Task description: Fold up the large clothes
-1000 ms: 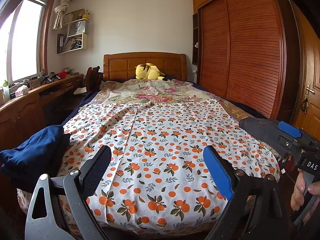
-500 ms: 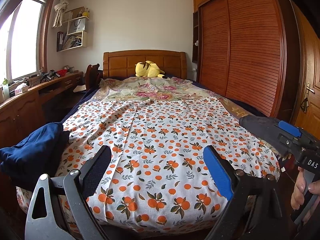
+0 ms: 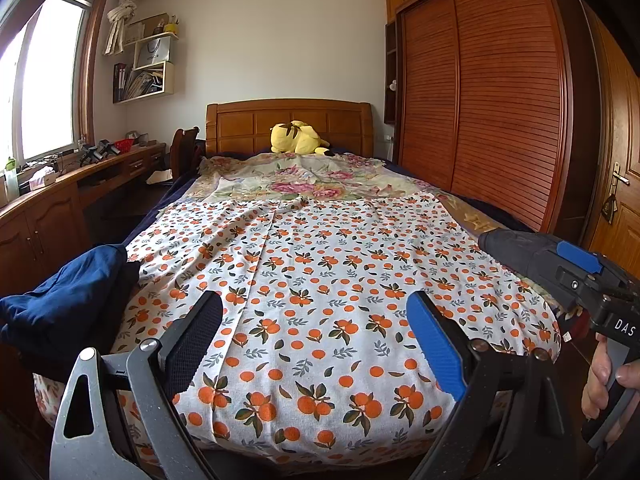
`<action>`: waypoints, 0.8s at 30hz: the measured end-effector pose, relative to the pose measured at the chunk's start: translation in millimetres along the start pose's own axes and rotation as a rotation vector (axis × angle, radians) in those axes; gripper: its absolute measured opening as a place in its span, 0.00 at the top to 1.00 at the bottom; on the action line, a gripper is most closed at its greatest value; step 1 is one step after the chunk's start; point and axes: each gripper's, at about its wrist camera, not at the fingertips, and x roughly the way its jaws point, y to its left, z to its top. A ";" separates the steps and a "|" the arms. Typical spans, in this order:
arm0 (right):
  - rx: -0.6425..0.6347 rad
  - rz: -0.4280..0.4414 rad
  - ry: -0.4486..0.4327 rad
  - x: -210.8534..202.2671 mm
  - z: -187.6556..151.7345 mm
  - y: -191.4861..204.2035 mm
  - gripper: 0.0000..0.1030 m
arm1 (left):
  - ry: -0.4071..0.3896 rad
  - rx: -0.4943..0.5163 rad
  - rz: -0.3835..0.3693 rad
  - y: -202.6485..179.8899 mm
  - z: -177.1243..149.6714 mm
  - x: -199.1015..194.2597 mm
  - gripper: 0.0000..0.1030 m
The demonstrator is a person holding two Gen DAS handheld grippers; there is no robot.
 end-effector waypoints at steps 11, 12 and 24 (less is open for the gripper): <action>-0.001 -0.001 -0.002 -0.6 0.1 0.1 0.15 | -0.003 0.001 -0.001 0.3 -0.3 -1.3 0.09; -0.001 -0.002 -0.002 -0.7 0.0 0.2 0.15 | -0.004 0.002 -0.003 0.5 -0.9 -2.0 0.09; -0.002 0.000 -0.004 -1.6 0.2 -0.2 0.15 | -0.004 0.001 -0.001 0.1 -1.5 -2.0 0.09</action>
